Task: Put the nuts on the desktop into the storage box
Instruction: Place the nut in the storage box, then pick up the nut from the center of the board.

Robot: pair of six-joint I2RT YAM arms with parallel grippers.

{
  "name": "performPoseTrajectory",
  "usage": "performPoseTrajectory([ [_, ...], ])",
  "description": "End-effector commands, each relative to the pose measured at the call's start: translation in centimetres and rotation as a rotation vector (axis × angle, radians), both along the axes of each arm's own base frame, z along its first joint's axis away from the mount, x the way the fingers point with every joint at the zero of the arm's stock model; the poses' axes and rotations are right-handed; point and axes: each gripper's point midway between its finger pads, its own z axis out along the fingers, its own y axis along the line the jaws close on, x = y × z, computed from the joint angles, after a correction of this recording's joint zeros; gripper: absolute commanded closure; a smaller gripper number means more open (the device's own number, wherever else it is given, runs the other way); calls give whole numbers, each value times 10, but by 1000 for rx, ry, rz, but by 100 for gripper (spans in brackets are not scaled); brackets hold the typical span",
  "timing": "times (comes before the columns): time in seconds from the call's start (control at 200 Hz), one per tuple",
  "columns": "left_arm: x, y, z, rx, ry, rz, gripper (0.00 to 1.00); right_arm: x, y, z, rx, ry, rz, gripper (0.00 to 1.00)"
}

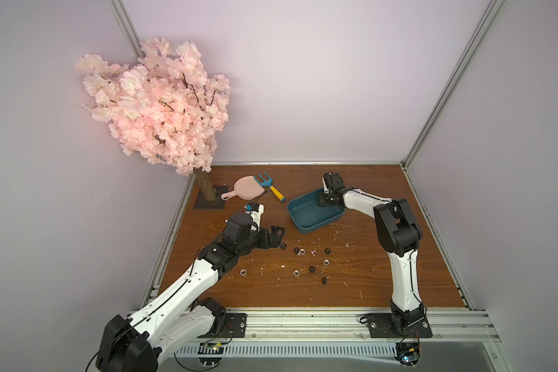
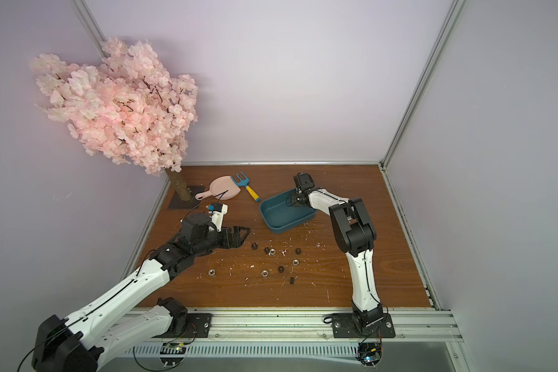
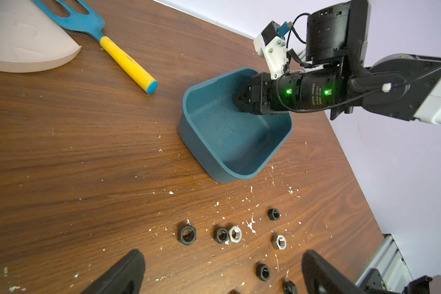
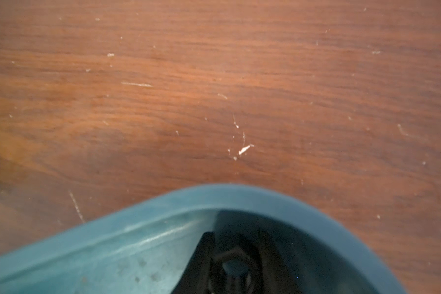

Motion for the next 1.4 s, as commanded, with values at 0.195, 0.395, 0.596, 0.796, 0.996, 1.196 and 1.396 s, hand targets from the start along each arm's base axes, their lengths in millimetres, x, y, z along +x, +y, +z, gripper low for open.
performPoseTrajectory([
  [0.195, -8, 39, -35, 121, 133, 173, 1, 5, 1, 16, 17, -37, -39, 55],
  [0.395, -28, 73, -63, 272, 238, 269, 0, 0, 4, 51, 51, -106, -10, 49],
  [0.596, -43, 92, -70, 275, 297, 367, 0, -14, 10, 123, 95, -246, 31, 49],
  [0.796, -64, 108, -110, 283, 458, 495, 0, -60, 34, 192, 123, -402, 203, 49],
  [0.996, -74, 122, -132, 312, 520, 586, 9, -138, 82, 223, 93, -538, 463, 48],
  [1.196, -77, 129, -140, 338, 537, 626, 24, -198, 102, 228, 157, -584, 593, 47],
  [1.396, -85, 132, -157, 396, 607, 634, 30, -217, 101, 233, 210, -618, 614, 47],
])
